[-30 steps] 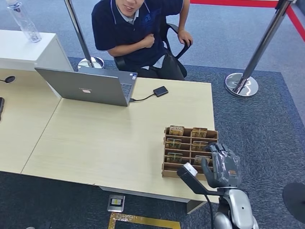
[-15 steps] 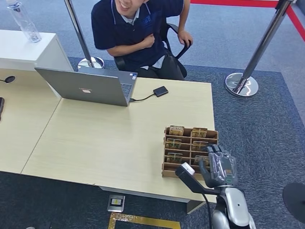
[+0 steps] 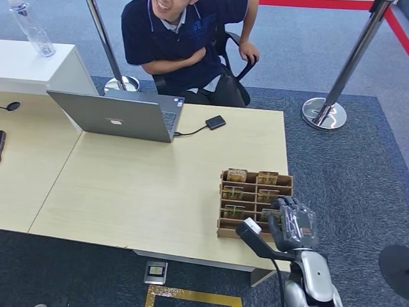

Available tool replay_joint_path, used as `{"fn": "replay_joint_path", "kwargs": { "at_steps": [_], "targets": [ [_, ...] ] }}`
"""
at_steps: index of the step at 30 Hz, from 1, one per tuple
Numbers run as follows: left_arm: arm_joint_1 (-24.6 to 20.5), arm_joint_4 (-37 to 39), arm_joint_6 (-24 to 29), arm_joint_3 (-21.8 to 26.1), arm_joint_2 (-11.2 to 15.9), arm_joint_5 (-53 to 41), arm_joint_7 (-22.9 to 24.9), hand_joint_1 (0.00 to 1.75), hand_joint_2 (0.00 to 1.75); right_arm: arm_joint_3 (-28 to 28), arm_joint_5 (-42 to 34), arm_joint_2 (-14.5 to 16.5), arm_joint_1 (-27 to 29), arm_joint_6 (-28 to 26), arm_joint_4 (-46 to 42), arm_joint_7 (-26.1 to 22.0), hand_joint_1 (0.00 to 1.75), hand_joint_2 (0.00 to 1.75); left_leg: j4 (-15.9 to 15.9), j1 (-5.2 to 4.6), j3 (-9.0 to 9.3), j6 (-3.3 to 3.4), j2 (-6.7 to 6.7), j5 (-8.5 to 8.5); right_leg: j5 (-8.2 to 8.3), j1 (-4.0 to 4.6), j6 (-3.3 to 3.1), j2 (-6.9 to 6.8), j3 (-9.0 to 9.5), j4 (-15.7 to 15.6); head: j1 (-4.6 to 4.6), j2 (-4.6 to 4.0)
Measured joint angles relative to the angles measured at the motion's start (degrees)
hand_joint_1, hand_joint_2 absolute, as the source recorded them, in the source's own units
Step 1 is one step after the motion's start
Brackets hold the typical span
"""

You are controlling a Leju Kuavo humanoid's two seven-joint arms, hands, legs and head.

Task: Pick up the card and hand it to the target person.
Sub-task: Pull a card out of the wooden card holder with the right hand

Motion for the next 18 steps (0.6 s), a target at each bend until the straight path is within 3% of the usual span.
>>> {"fn": "replay_joint_path", "kwargs": {
  "at_steps": [4,10,13,18],
  "targets": [
    [0.0,0.0,0.0,0.0,0.0,0.0,0.0,0.00,0.00,0.0,0.0,-0.2,0.0,-0.1,0.0,0.0,0.99,1.75,0.0,0.00,0.00,0.00,0.00,0.00,0.00,0.00,0.00,0.00,0.00,0.0,0.00,0.00],
    [0.0,0.0,0.0,0.0,0.0,0.0,0.0,0.00,0.00,0.0,0.0,-0.4,0.1,-0.3,-0.1,0.0,1.26,1.75,0.0,0.00,0.01,0.00,0.00,-0.01,0.00,0.00,0.00,0.00,0.00,0.0,0.00,0.00],
    [0.0,0.0,0.0,0.0,0.0,0.1,0.0,0.00,0.00,0.0,0.1,-0.5,0.2,-0.5,-0.2,0.0,1.32,1.75,0.0,0.00,0.02,-0.01,0.00,-0.01,0.00,0.00,0.00,0.00,0.01,0.0,0.00,0.00],
    [0.0,0.0,0.0,0.0,0.0,0.1,0.0,0.00,0.00,0.0,0.1,-0.6,0.7,-0.9,-0.8,0.0,1.64,1.75,0.0,0.00,0.02,-0.01,0.00,-0.01,0.00,0.00,0.00,0.00,0.01,0.0,-0.01,0.00]
  ]
}}
